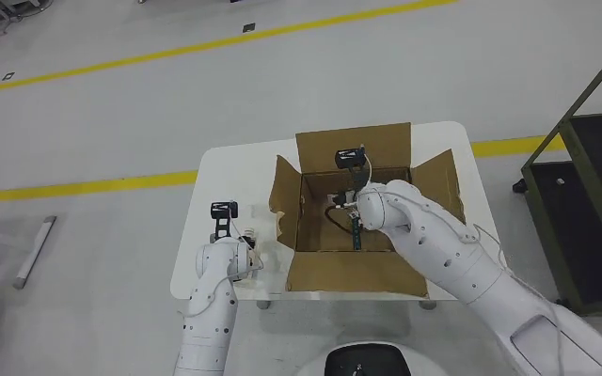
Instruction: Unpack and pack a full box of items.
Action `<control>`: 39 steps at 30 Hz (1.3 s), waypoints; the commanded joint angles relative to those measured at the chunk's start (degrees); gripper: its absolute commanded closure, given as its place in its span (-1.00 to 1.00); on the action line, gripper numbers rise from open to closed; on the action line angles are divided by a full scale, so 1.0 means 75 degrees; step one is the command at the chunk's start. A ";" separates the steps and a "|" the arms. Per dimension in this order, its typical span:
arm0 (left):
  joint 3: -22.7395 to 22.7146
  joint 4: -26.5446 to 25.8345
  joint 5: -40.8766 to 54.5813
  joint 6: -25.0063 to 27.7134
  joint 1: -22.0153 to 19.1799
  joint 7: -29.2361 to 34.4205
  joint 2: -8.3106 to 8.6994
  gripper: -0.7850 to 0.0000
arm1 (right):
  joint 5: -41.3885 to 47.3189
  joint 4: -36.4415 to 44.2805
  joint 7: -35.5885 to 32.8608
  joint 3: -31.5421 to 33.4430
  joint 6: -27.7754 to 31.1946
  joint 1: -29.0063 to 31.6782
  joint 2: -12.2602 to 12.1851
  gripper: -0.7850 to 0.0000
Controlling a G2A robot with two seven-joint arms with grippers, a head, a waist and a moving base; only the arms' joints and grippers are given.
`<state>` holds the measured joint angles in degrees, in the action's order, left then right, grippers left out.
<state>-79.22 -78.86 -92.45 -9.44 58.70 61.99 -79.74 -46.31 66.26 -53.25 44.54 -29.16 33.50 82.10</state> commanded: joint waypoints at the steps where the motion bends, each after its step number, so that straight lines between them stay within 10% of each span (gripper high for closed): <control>1: 0.0000 0.0000 0.0000 0.0000 0.0000 0.0000 0.0000 -1.00 | 0.0411 -0.0625 -0.0325 -0.0240 -0.0170 -0.0336 0.0200 -1.00; 9: 0.0000 0.0000 0.0000 0.0000 0.0000 0.0000 0.0000 -1.00 | 0.1232 -0.2668 -0.0277 -0.0744 -0.0178 -0.1088 0.0826 -1.00; 32: 0.0000 0.0000 0.0000 0.0000 0.0000 0.0000 0.0000 -1.00 | 0.1147 -0.3137 -0.0257 -0.1039 -0.0526 -0.0906 0.1101 -1.00; 34: 0.0000 0.0000 0.0000 0.0000 0.0000 0.0000 0.0000 -1.00 | 0.1230 -0.3270 -0.0205 -0.1050 -0.0454 -0.0944 0.1174 0.03; 39: 0.0000 0.0000 0.0000 0.0000 0.0000 0.0000 0.0000 -1.00 | 0.1275 -0.3830 -0.0119 -0.1150 -0.0313 -0.1069 0.1362 -0.29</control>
<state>-79.22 -78.86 -92.45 -9.44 58.70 61.99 -79.74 -36.94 38.41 -54.38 35.95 -31.80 25.63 92.09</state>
